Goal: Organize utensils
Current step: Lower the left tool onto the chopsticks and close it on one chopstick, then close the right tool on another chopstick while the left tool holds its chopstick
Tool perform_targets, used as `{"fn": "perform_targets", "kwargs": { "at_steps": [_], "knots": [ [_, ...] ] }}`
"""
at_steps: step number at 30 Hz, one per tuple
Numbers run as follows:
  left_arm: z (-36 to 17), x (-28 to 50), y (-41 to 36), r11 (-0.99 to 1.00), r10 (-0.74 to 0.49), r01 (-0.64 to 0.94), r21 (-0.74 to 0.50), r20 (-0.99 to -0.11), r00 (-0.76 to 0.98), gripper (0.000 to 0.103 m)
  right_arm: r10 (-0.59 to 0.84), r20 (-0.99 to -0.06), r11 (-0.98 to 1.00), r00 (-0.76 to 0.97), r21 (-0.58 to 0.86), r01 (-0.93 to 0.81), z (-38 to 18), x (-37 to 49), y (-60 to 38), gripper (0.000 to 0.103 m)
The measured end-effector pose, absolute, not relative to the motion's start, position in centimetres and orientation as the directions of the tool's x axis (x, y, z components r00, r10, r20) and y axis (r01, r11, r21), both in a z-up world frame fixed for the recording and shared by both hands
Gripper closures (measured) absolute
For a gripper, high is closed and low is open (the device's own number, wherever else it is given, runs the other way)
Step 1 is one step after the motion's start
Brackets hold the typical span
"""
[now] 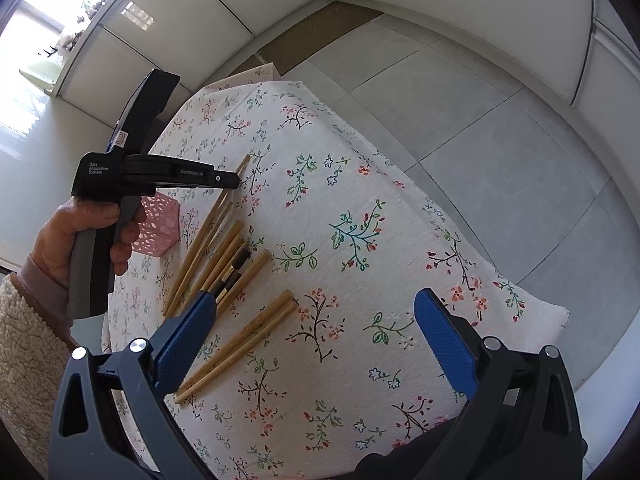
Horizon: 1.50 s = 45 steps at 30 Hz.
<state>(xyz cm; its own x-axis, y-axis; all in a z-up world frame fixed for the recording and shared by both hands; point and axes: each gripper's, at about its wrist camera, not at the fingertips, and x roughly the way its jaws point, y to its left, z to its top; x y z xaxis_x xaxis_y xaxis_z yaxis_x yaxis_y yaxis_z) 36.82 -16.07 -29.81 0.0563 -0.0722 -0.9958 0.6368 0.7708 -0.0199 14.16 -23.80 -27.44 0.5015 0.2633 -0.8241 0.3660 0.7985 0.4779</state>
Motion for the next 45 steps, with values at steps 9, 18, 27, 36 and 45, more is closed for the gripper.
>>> {"fn": "perform_targets", "kwargs": {
  "at_steps": [9, 18, 27, 36, 45],
  "knots": [
    [-22.3, 29.1, -8.7, 0.784, -0.155, 0.617, 0.074, -0.938, 0.310, 0.097, 0.278, -0.872, 0.781, 0.403, 0.450, 0.433, -28.7, 16.7, -22.8, 0.006],
    [-10.9, 18.5, -0.8, 0.831, -0.355, 0.556, 0.008, -0.762, 0.541, 0.098, 0.443, -0.867, 0.546, 0.229, 0.463, 0.698, -31.5, 17.8, -21.5, 0.033],
    [-7.1, 14.1, 2.7, 0.827, -0.467, 0.560, -0.045, -0.609, 0.641, 0.098, 0.246, -0.966, 0.606, 0.083, 0.220, 0.764, -32.3, 18.4, -18.4, 0.050],
    [-4.9, 12.3, 5.6, 0.832, -0.508, 0.548, -0.085, -0.514, 0.692, 0.098, 0.166, -0.981, 0.619, 0.096, 0.179, 0.765, -31.1, 20.7, -14.9, 0.065],
    [-2.7, 10.9, 6.6, 0.855, -0.495, 0.506, -0.113, -0.471, 0.730, 0.098, 0.245, -0.947, 0.645, 0.208, 0.319, 0.695, -30.3, 20.0, -14.3, 0.095]
  ]
}}
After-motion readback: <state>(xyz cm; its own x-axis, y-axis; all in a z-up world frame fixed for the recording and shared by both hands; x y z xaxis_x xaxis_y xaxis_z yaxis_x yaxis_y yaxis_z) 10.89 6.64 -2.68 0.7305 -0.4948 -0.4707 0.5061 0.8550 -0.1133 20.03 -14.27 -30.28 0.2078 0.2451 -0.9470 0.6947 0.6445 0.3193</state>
